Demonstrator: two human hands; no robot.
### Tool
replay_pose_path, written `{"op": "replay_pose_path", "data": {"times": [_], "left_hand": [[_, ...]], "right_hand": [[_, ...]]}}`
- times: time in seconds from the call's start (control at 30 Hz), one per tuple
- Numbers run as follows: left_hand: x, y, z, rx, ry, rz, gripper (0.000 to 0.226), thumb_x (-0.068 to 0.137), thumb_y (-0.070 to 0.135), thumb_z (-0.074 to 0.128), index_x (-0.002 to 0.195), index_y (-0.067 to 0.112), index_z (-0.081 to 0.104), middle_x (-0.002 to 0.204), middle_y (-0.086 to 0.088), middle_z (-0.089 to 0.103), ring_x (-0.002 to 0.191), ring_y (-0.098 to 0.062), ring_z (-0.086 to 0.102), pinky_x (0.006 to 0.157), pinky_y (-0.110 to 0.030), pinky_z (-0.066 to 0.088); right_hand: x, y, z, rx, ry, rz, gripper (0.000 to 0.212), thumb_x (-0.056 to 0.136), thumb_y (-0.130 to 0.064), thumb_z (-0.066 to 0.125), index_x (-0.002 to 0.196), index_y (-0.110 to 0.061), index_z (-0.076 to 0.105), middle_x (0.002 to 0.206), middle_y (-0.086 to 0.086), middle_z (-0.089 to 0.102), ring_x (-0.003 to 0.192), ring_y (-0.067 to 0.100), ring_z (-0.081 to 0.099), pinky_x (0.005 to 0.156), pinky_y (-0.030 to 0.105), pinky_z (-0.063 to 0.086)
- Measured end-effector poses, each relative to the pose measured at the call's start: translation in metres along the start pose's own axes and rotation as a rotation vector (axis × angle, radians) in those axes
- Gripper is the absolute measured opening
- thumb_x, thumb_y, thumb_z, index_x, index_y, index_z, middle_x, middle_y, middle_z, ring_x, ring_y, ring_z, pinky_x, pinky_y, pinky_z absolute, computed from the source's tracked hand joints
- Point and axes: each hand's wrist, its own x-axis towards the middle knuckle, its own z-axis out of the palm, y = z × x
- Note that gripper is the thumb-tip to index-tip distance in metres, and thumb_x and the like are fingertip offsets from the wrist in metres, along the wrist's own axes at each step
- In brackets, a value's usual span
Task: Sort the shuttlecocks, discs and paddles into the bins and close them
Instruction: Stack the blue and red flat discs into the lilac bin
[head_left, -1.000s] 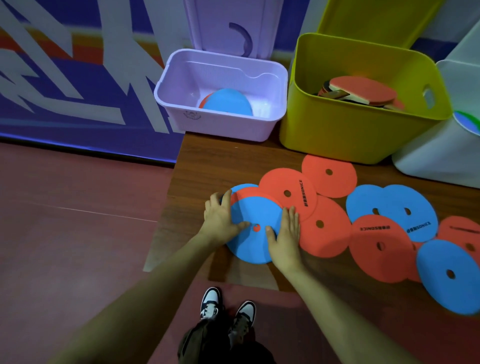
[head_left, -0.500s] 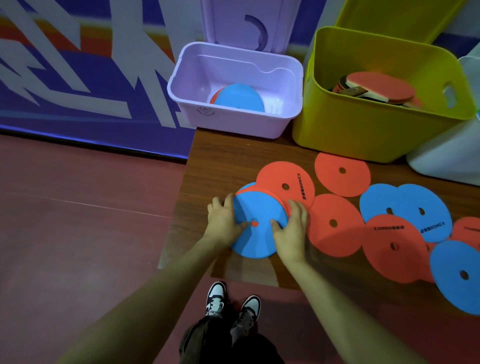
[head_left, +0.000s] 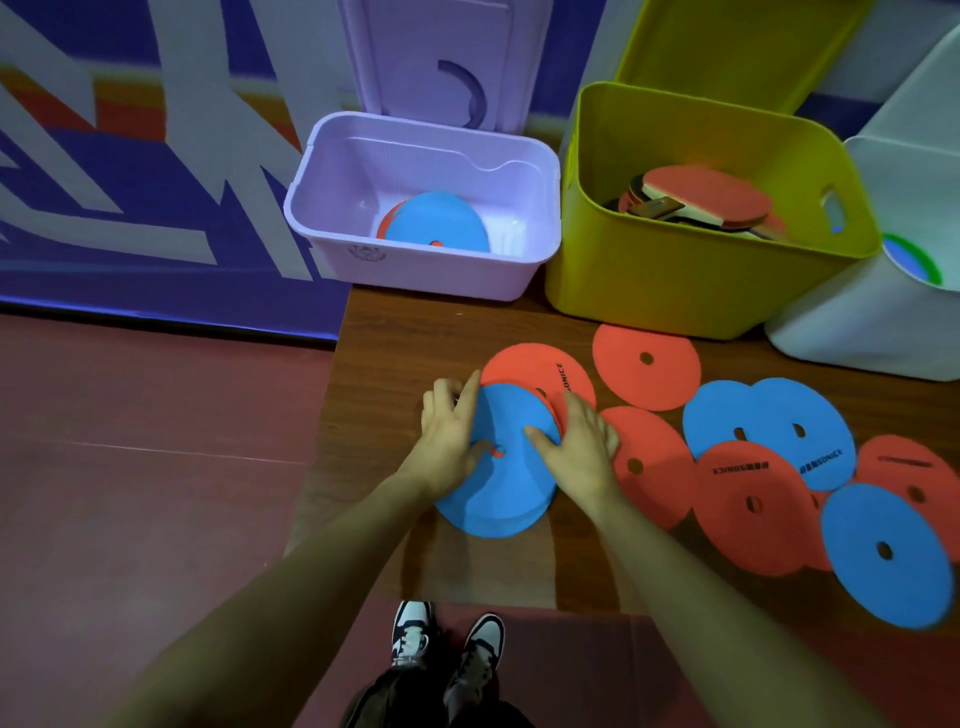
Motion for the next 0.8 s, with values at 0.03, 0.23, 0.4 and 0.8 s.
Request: {"op": "replay_pose_path", "data": {"times": [0.03,0.23,0.4,0.8], "left_hand": [[0.004,0.001,-0.001,-0.003,0.005,0.031,0.085,0.082,0.013,0.069,0.148,0.007,0.016,0.119,-0.017,0.031,0.103,-0.025,0.031,0.098,-0.036,0.033],[0.038,0.009,0.001,0.025,0.003,0.091,0.073,0.087,0.010,0.061,0.147,0.011,0.020,0.117,-0.013,0.032,0.102,-0.022,0.031,0.099,-0.035,0.033],[0.048,0.002,0.006,0.122,-0.068,0.043,0.065,0.091,0.027,0.057,0.146,0.012,0.025,0.132,-0.015,0.032,0.116,-0.029,0.032,0.102,-0.042,0.032],[0.033,0.002,0.009,-0.024,0.008,-0.134,0.066,0.090,0.033,0.059,0.145,0.018,0.027,0.125,-0.008,0.033,0.115,-0.023,0.033,0.101,-0.034,0.030]], "right_hand": [[0.003,0.000,-0.001,0.005,0.026,-0.016,0.074,0.084,-0.043,0.062,0.144,-0.016,0.029,0.148,0.005,0.034,0.138,0.024,0.026,0.110,0.038,0.013],[0.027,0.011,-0.019,-0.019,0.004,-0.007,0.066,0.083,-0.048,0.062,0.140,-0.024,0.039,0.156,0.003,0.017,0.144,0.020,0.008,0.112,0.036,0.004],[0.033,0.015,-0.016,-0.013,-0.034,-0.077,0.042,0.081,-0.035,0.068,0.118,-0.019,0.058,0.154,0.000,0.022,0.143,0.019,0.009,0.109,0.033,0.002],[0.010,0.001,-0.003,0.223,0.030,-0.019,0.045,0.086,-0.011,0.062,0.128,-0.010,0.047,0.128,0.007,0.054,0.122,0.026,0.046,0.096,0.031,0.024]]}}
